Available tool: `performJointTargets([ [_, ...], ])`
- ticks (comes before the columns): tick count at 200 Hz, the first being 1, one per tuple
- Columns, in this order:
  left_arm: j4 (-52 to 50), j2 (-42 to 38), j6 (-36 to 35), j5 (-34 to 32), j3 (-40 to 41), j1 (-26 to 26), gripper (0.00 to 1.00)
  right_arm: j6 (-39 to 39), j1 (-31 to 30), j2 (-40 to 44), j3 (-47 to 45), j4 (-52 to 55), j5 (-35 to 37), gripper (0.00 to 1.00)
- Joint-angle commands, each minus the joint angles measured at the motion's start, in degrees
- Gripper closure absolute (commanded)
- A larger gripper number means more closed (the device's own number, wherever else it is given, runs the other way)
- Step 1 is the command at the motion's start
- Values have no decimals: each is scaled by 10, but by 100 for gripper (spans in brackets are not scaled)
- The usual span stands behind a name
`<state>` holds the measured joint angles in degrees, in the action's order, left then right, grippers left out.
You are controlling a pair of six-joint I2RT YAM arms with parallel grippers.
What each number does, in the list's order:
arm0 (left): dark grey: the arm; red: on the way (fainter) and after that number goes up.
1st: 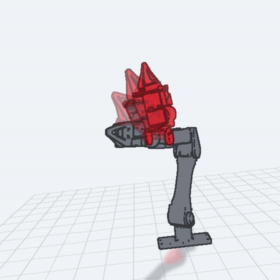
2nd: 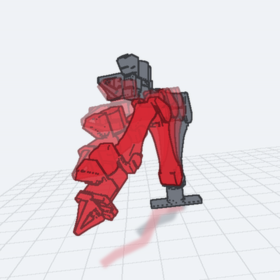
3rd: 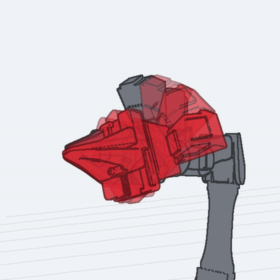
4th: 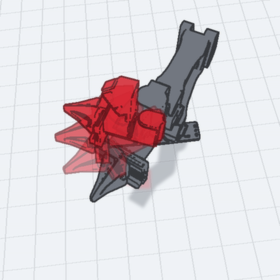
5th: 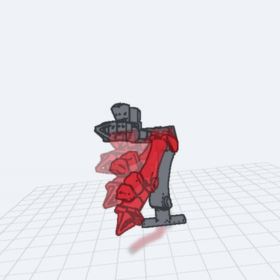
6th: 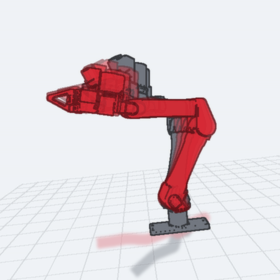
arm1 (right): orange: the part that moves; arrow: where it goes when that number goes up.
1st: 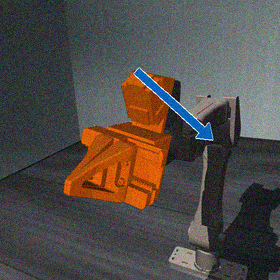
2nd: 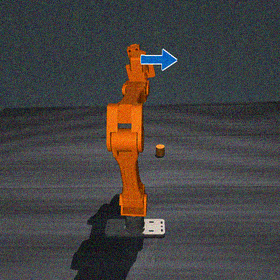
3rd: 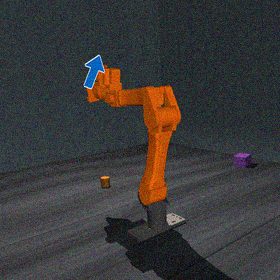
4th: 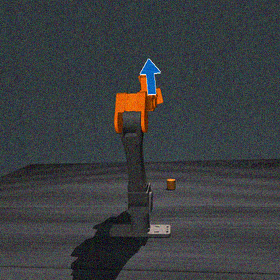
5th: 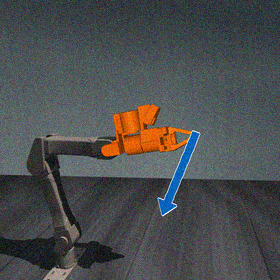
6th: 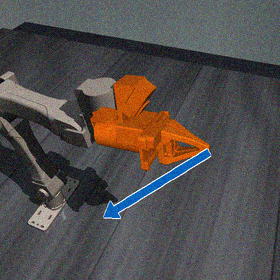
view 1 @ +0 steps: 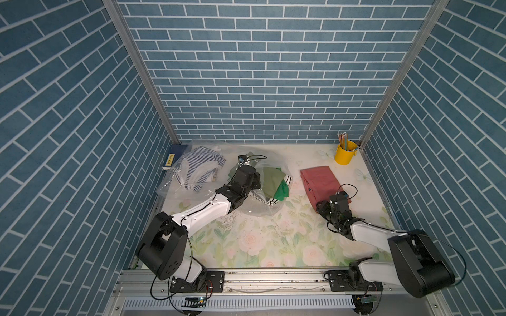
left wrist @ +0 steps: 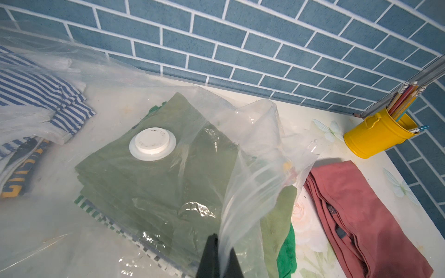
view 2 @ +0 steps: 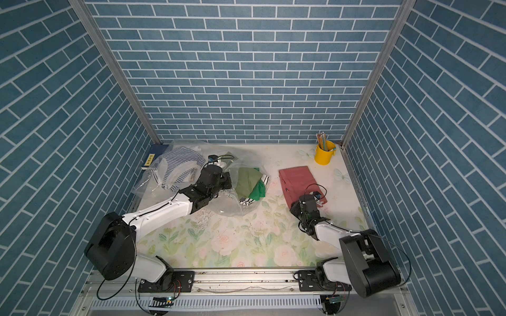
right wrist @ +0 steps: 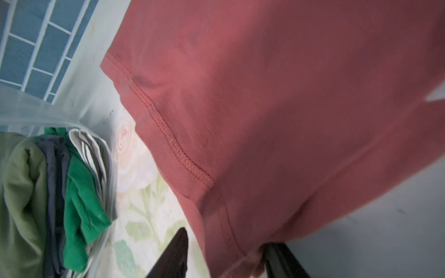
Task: Take the tank top out of the vacuum bag
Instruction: Move the tank top to the center of the board.
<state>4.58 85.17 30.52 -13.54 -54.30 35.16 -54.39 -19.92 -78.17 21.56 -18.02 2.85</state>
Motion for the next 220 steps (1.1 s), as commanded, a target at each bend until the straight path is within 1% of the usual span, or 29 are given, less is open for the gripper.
performJointTargets([
  [1, -9, 3, 2, -10, -5, 1, 100, 33, 6, -56, 32, -6, 8, 64],
  [22, -10, 5, 4, -9, -6, 1, 100, 69, 22, -101, 79, 4, 9, 78],
  [59, -7, 7, -1, -9, -11, 1, 100, 122, 57, -161, 150, 27, -9, 94],
  [83, -6, 10, -5, -9, -16, 1, 100, 140, 65, -194, 195, 39, -20, 96],
  [128, -5, 8, -9, -5, -19, 1, 100, 158, 74, -246, 262, 47, -15, 95],
  [161, -8, 0, -10, -4, -14, 1, 100, 187, 76, -255, 293, 61, -13, 95],
  [170, -8, -4, -10, -4, -11, 1, 100, 191, 77, -244, 289, 60, -18, 92],
  [182, -8, -9, -9, -4, -6, 1, 100, 195, 75, -219, 276, 49, -23, 84],
  [186, -8, -10, -8, -4, -4, 1, 100, 196, 75, -209, 270, 44, -26, 79],
  [196, -7, -14, -7, -3, 0, 1, 100, 200, 74, -185, 252, 37, -36, 61],
  [203, -7, -17, -6, -3, 1, 1, 100, 205, 74, -166, 240, 36, -42, 52],
  [212, -8, -19, -6, -1, 2, 1, 100, 211, 73, -141, 224, 36, -49, 46],
  [220, -11, -23, -6, 0, 4, 1, 100, 212, 72, -115, 208, 35, -57, 43],
])
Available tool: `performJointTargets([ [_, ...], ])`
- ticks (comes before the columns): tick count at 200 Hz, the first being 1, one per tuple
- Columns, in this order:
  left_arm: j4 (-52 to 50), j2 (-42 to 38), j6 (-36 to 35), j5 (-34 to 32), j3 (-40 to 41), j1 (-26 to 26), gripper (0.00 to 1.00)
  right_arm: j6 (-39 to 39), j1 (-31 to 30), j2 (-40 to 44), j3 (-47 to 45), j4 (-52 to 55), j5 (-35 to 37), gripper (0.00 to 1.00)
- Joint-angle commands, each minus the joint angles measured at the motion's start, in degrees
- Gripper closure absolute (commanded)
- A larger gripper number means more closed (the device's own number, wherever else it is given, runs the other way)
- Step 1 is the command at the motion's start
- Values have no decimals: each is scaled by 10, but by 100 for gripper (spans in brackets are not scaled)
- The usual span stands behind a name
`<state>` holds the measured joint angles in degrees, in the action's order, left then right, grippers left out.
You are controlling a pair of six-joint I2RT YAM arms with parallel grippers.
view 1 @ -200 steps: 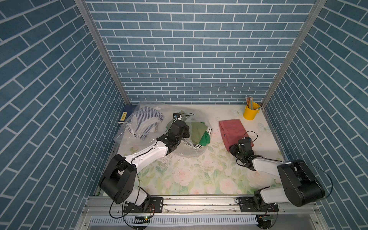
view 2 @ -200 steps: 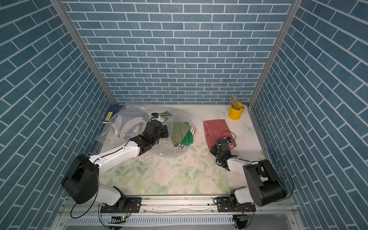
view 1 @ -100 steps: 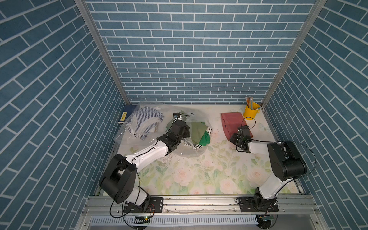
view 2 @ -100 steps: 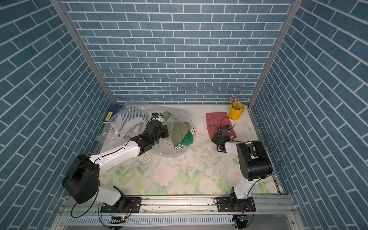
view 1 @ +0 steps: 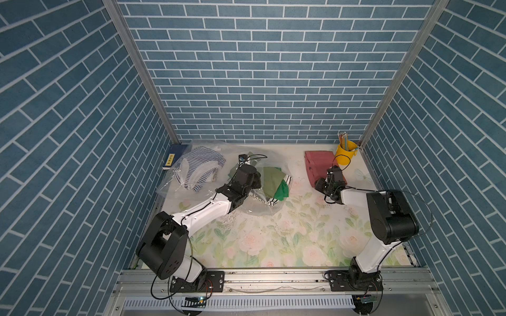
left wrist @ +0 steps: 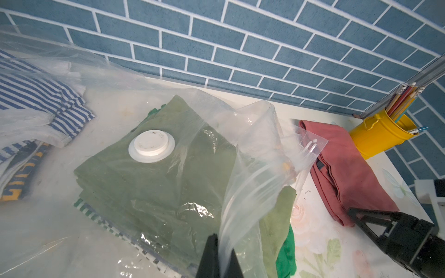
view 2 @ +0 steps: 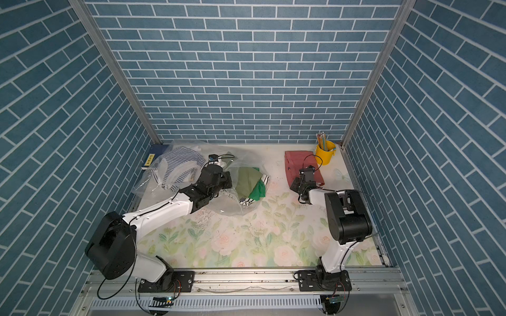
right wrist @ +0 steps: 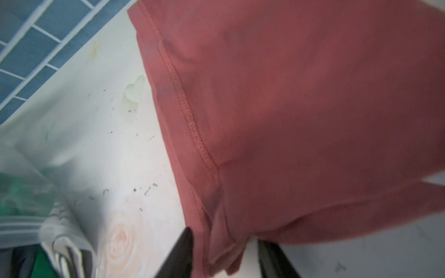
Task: Take the tank top out of the vacuum bag
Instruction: Move the tank top to the center of the board, then take out the tank top from the vacuum bag.
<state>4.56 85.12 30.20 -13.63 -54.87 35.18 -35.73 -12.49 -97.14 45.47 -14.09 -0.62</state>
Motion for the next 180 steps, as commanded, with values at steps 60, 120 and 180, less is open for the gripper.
performJointTargets([
  [60, -25, -58, -7, 13, 50, 1, 100, -22, -102, 190, -100, -71, -96, 34],
  [120, -25, -67, -12, 16, 73, 1, 100, -132, -198, 83, -79, -226, -152, 37],
  [180, -23, -66, -14, 19, 67, 1, 100, -164, -217, -36, -9, -250, -173, 46],
])
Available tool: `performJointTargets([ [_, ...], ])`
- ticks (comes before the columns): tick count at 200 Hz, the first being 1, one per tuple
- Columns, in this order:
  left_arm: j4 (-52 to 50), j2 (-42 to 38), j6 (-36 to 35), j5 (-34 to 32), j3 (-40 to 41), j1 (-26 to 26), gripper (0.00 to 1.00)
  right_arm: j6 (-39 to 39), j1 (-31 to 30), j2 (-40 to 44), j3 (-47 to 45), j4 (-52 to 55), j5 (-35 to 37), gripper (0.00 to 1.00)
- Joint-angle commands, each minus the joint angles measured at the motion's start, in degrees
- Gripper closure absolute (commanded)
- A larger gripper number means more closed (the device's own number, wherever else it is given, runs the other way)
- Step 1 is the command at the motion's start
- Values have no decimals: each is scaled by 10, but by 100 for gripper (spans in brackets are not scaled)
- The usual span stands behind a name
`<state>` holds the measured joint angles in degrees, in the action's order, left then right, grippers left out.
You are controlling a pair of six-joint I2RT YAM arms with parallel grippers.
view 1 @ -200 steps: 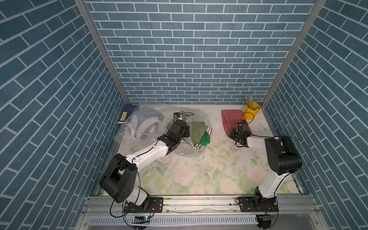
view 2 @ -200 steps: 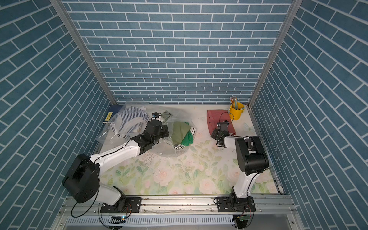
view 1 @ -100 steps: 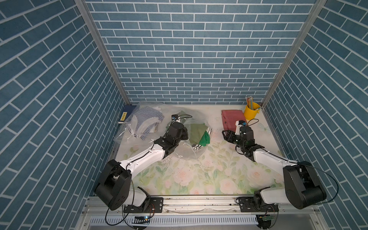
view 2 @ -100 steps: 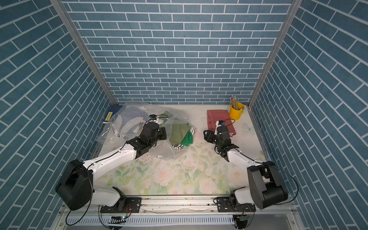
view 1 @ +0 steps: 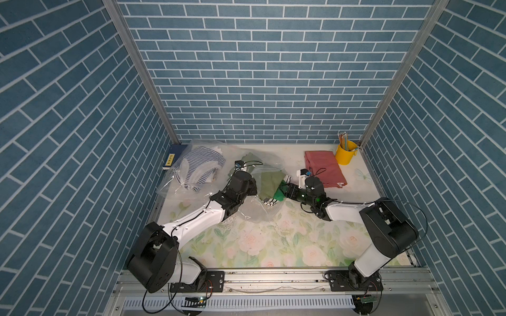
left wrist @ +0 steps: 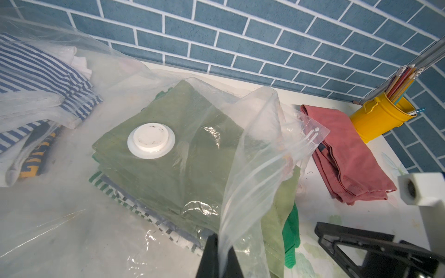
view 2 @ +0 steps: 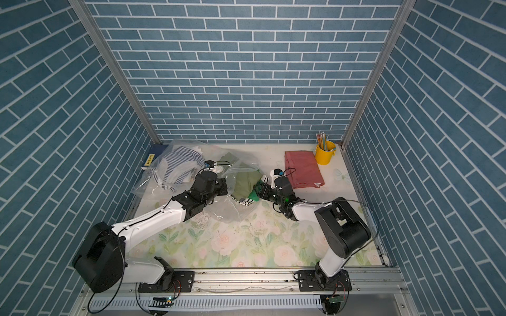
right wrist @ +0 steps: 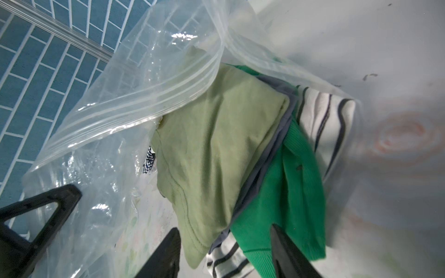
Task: Take the tank top out of the vacuum bag
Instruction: Take out the tank top from the vacuum bag.
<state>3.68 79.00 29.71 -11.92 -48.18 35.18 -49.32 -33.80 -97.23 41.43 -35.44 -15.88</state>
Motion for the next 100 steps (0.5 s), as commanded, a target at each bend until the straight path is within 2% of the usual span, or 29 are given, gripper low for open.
performJointTargets([
  [1, -14, -5, -9, 2, 0, 1, 100, -28, -4, -37, 33, -36, -20, 46],
  [21, -13, -5, -9, 0, 0, 1, 100, -31, -4, -68, 62, -34, -27, 50],
  [100, -17, -7, -11, -3, -2, 1, 100, -34, -6, -136, 142, -33, -72, 50],
])
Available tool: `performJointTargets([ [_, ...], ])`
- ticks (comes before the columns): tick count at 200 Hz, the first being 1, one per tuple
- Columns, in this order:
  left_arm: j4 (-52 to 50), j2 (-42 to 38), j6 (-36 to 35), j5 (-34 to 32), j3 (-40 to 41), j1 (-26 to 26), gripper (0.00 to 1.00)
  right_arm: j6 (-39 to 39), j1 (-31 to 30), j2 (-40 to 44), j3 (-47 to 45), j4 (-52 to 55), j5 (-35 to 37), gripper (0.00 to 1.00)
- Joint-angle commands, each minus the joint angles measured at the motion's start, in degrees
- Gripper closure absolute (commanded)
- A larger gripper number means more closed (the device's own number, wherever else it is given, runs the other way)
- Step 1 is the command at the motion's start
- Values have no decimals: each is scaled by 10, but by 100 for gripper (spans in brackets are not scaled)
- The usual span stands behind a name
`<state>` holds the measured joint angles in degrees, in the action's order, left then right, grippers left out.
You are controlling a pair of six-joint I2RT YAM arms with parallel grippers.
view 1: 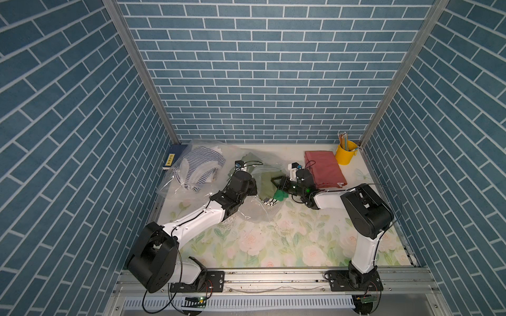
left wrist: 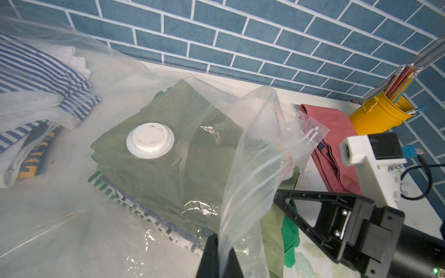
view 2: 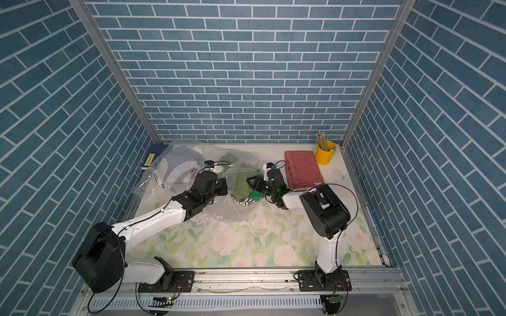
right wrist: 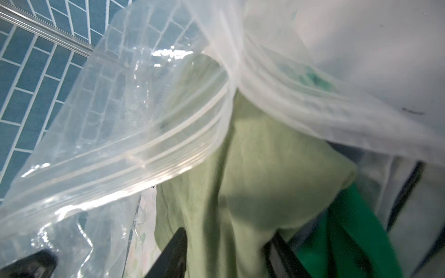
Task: Take the tank top out of the vacuum bag
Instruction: Take out the tank top from the vacuum bag.
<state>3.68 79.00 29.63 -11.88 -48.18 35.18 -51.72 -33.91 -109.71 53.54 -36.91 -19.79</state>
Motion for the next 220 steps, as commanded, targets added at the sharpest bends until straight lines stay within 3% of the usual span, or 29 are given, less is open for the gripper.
performJointTargets([
  [1, -17, -6, -10, -3, -3, 1, 100, -9, -5, -11, 21, -18, -34, 50],
  [41, -16, -4, -8, -3, -2, 1, 100, 6, -7, 16, 25, -31, -73, 52],
  [127, -14, 1, -8, -3, -6, 1, 100, 23, -5, 70, -7, -23, -53, 58],
  [135, -16, -1, -8, -4, -5, 1, 100, 31, -5, 79, -7, 5, -28, 55],
  [153, -16, -3, -8, -5, -3, 1, 100, 46, 0, 98, -11, 70, 47, 36],
  [168, -17, -4, -8, -6, -3, 1, 100, 43, 9, 111, -29, 85, 91, 27],
  [189, -17, -4, -8, -8, -3, 1, 100, 44, 30, 108, -40, 75, 83, 27],
  [220, -17, -2, -9, -8, -7, 1, 100, 45, 46, 85, -22, 60, 47, 34],
])
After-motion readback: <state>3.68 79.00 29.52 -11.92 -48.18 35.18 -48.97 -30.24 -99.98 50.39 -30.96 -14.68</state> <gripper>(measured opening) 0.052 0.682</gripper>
